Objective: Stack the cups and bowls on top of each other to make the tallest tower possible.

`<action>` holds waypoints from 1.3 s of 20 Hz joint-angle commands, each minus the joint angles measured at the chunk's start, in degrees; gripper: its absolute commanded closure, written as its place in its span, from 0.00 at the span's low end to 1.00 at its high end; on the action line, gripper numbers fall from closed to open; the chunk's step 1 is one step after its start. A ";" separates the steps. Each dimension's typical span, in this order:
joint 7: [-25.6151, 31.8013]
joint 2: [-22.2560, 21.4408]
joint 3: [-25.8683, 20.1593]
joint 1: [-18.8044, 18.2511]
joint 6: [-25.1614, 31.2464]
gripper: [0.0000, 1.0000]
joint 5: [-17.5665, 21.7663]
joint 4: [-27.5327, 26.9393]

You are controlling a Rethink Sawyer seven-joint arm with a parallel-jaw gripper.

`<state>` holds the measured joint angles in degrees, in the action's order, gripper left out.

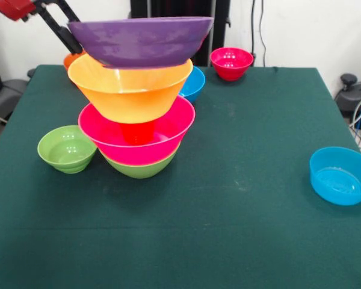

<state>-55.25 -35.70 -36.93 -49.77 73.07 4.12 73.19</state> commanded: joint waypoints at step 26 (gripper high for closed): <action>-13.12 0.08 7.81 5.81 18.17 1.00 -0.27 -7.64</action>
<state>-55.41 -34.63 -31.45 -47.90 85.39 4.11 68.35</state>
